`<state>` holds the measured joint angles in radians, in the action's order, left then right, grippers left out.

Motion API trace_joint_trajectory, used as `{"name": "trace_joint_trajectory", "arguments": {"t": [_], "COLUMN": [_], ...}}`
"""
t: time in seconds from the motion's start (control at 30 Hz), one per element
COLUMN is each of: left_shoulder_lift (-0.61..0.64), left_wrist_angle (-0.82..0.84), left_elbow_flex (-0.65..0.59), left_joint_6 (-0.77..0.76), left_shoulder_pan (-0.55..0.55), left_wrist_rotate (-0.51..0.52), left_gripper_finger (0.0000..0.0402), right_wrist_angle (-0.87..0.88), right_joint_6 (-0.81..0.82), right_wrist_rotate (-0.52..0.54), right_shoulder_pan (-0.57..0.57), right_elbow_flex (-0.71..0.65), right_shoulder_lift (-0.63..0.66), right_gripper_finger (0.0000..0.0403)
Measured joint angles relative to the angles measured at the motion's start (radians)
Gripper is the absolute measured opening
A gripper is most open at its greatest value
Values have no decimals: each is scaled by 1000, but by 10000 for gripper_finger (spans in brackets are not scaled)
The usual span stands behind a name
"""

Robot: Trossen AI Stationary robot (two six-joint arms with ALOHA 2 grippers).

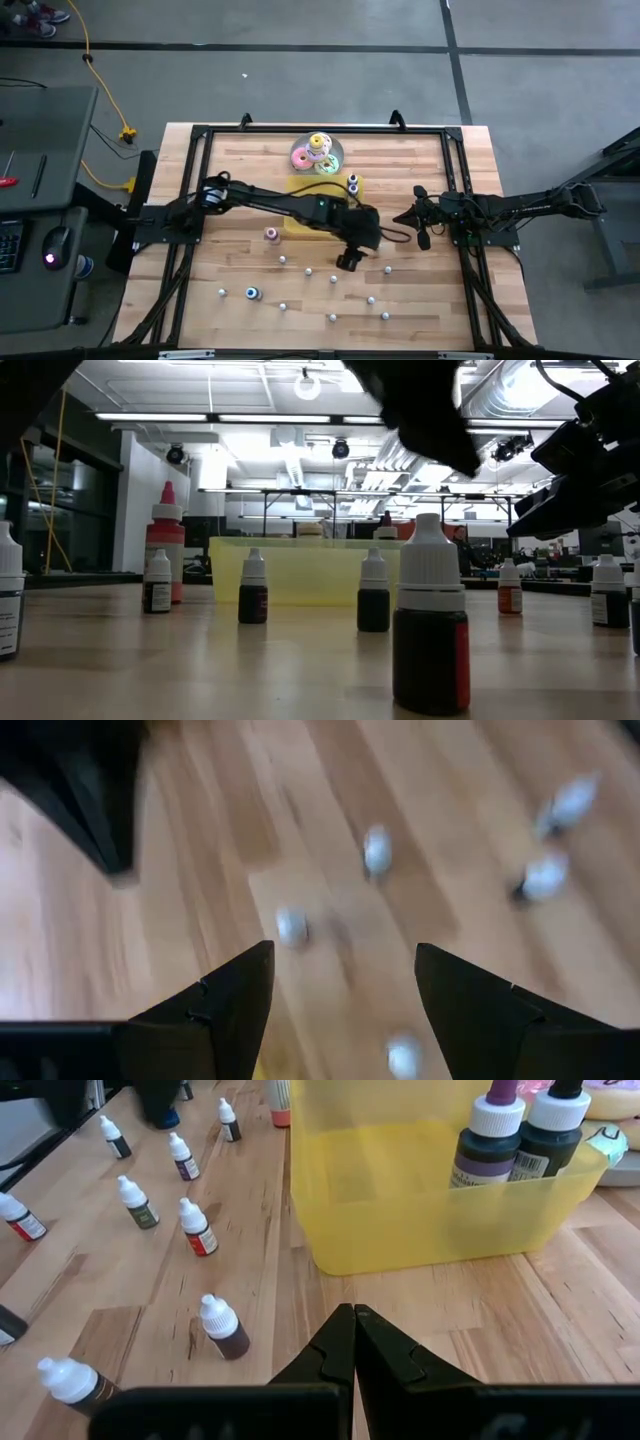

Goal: Pick & Place food coloring
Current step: Put the small orange food coloring bottle into the yellow container

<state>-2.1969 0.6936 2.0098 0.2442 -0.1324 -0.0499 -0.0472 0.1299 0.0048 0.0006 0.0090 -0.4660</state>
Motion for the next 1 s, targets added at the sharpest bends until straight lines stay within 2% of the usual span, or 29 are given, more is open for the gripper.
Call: {"name": "trace_joint_trajectory", "arguments": {"t": [0.1, 0.17, 0.47, 1.0], "left_shoulder_lift": [-29, -33, -94, -160], "left_wrist_angle": [-70, -47, -162, -231], "left_elbow_flex": [10, 4, 10, 6], "left_joint_6": [35, 49, 92, 100], "left_shoulder_pan": [2, 8, 15, 28], "left_wrist_rotate": [13, 15, -8, -40], "left_gripper_finger": [239, 239, 239, 239], "right_wrist_angle": [0, 2, 1, -1], "right_joint_6": [0, 0, 0, 0], "right_wrist_rotate": [0, 0, 0, 0], "right_shoulder_pan": [0, 0, 0, 0], "right_elbow_flex": [0, 0, 0, 0], "right_shoulder_lift": [1, 1, 2, 1], "right_gripper_finger": [0, 0, 0, 0]}}
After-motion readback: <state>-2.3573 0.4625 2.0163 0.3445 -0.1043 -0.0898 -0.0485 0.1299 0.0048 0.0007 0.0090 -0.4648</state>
